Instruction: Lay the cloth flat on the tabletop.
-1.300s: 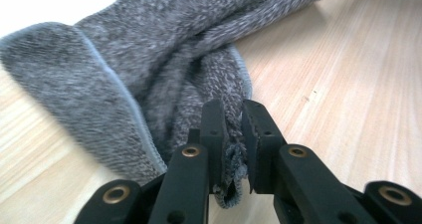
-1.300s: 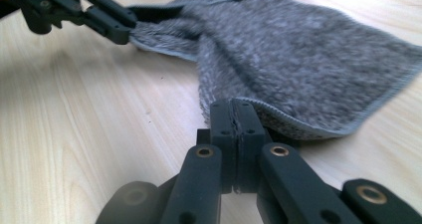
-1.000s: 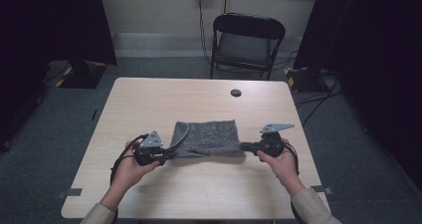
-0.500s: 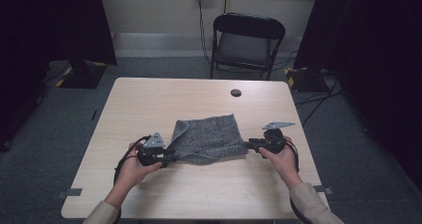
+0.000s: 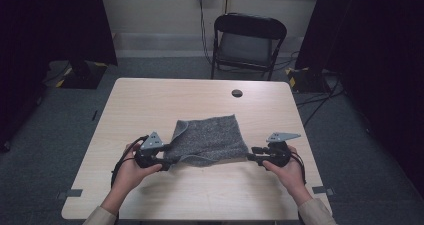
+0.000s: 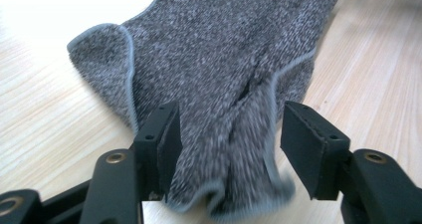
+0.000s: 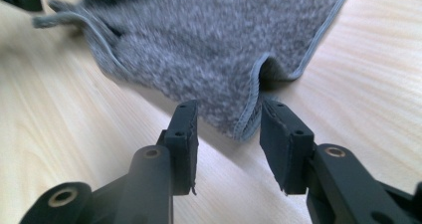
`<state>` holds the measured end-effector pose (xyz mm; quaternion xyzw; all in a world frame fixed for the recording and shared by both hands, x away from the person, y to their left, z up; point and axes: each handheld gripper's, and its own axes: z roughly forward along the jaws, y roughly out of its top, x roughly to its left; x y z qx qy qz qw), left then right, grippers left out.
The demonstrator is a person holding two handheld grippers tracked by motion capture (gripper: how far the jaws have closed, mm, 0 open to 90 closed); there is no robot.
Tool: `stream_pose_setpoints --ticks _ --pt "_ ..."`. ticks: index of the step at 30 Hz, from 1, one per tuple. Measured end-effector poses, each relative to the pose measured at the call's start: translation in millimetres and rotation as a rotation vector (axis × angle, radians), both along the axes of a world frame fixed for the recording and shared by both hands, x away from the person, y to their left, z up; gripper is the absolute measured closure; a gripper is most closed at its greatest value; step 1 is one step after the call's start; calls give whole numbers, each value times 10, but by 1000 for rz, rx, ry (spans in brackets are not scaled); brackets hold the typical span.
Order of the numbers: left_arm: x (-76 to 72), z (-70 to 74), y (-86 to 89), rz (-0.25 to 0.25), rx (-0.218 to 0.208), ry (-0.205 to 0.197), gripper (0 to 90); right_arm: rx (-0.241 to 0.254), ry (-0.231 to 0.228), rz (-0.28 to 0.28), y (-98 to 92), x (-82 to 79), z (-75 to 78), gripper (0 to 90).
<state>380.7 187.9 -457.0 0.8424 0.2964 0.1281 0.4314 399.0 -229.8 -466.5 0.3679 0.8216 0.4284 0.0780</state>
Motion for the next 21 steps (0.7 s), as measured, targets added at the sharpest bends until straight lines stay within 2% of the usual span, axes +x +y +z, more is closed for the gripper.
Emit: stream_pose_setpoints --ticks 2,3,4,5,6,7,9,10,11,12,13,15,16,18,20,21 --pt "44 -7 -118 -25 15 0 414 5 13 5 43 28 -54 577" --pt "44 -7 -118 -25 15 0 414 5 15 4 68 44 -77 572" --pt "63 -11 -162 -32 13 0 414 5 15 4 68 44 -77 572" --pt "102 -40 -246 -48 -7 5 410 -3 9 16 127 62 -103 586" --pt "102 -40 -246 -48 -7 5 425 -3 9 16 127 62 -103 586" --pt "129 -96 -314 -73 -28 27 483 -15 4 20 177 69 -115 623" --pt "135 -133 -347 -84 -27 17 513 -20 3 23 196 73 -119 639" --pt "134 -166 -376 -105 -16 18 513 -22 5 28 211 80 -123 663" --pt "120 -222 -425 -137 -13 40 600 -30 15 36 231 92 -133 710" --pt "120 -222 -425 -137 -13 40 610 -30 15 36 231 92 -133 710" --pt "94 -259 -460 -167 12 56 654 -29 19 37 237 97 -139 767" --pt "74 -284 -477 -182 27 65 680 -15 27 36 232 99 -139 808" --pt "74 -284 -477 -182 27 65 728 -15 27 36 232 99 -139 808" --pt "60 -289 -476 -189 35 76 754 3 40 36 228 100 -127 818" --pt "51 -262 -460 -205 46 83 849 20 43 26 215 97 -66 843" --pt "51 -262 -460 -205 46 83 864 20 43 26 215 97 -66 843"
